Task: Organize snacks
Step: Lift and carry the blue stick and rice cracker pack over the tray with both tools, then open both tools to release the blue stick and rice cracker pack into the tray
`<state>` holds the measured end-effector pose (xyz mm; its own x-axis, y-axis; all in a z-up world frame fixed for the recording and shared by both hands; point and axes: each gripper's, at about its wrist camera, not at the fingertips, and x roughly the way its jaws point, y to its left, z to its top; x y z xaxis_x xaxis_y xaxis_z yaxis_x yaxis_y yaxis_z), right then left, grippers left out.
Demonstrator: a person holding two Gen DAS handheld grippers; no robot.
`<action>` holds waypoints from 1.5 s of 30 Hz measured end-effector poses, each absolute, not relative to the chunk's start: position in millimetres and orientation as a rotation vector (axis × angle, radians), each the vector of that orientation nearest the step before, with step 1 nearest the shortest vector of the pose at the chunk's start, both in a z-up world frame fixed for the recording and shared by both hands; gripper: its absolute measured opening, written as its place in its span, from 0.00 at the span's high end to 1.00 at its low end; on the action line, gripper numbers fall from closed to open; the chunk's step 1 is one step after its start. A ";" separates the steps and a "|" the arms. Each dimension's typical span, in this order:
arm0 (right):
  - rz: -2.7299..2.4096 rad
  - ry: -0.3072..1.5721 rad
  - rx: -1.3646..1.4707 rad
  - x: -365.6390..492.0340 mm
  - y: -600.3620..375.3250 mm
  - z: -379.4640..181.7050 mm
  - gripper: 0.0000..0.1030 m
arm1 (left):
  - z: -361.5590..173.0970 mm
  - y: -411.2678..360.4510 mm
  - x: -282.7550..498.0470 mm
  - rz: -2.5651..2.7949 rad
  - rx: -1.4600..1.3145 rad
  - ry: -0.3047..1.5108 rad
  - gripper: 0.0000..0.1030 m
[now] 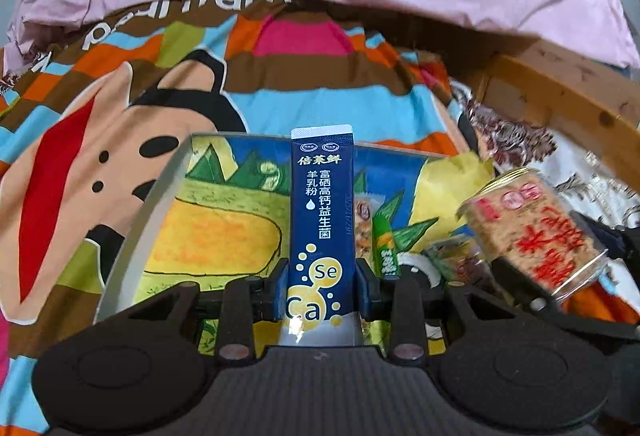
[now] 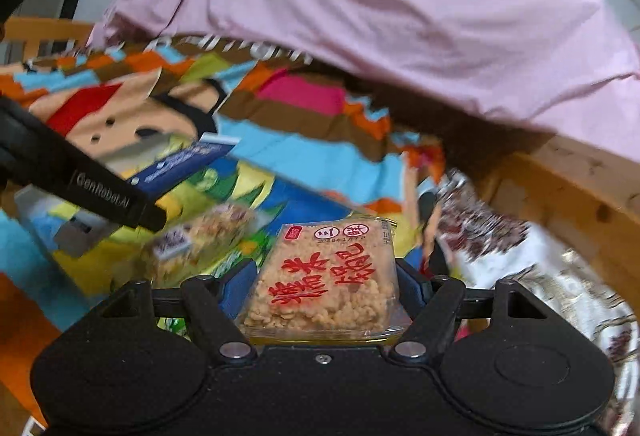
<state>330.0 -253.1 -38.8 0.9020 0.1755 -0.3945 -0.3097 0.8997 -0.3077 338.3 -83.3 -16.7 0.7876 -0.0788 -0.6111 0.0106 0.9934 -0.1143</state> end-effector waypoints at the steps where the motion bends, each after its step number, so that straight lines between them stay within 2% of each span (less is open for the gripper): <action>1: 0.262 0.384 -0.374 332.8 -252.7 -41.9 0.27 | -18.6 -83.9 340.6 -0.044 -0.103 0.669 0.65; 13: 0.288 0.477 -0.342 345.5 -252.1 -61.1 0.26 | -31.7 -76.5 359.1 0.038 -0.149 0.750 0.64; 18: 0.289 0.476 -0.339 345.4 -251.9 -60.1 0.18 | -31.9 -76.3 359.4 0.045 -0.149 0.749 0.61; 21: 0.285 0.476 -0.335 345.4 -252.7 -59.0 0.15 | -32.4 -73.4 358.8 0.051 -0.166 0.751 0.55; 23: 0.281 0.470 -0.329 344.8 -254.1 -57.2 0.11 | -31.9 -71.8 356.9 0.048 -0.174 0.751 0.47; 26: 0.276 0.455 -0.310 341.6 -257.6 -50.2 0.06 | -28.4 -71.6 351.3 0.062 -0.162 0.734 0.34; 28: 0.278 0.440 -0.293 338.4 -260.7 -42.9 0.03 | -24.1 -71.7 347.2 0.079 -0.149 0.721 0.18; 30: 0.277 0.428 -0.275 334.8 -264.2 -34.8 0.01 | -17.9 -72.0 340.3 0.099 -0.127 0.693 0.13; 37: 0.283 0.382 -0.222 312.5 -272.5 -4.7 0.01 | 8.0 -68.1 317.3 0.131 -0.089 0.645 0.02; 45: 0.260 0.319 -0.140 274.1 -288.3 26.7 0.01 | 40.6 -64.6 280.0 0.121 -0.083 0.587 0.01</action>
<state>274.1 -288.3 26.7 0.9165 0.2303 -0.3272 -0.2742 0.9570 -0.0946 280.0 -64.6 40.6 0.8259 0.0903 -0.5565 -0.1376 0.9895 -0.0436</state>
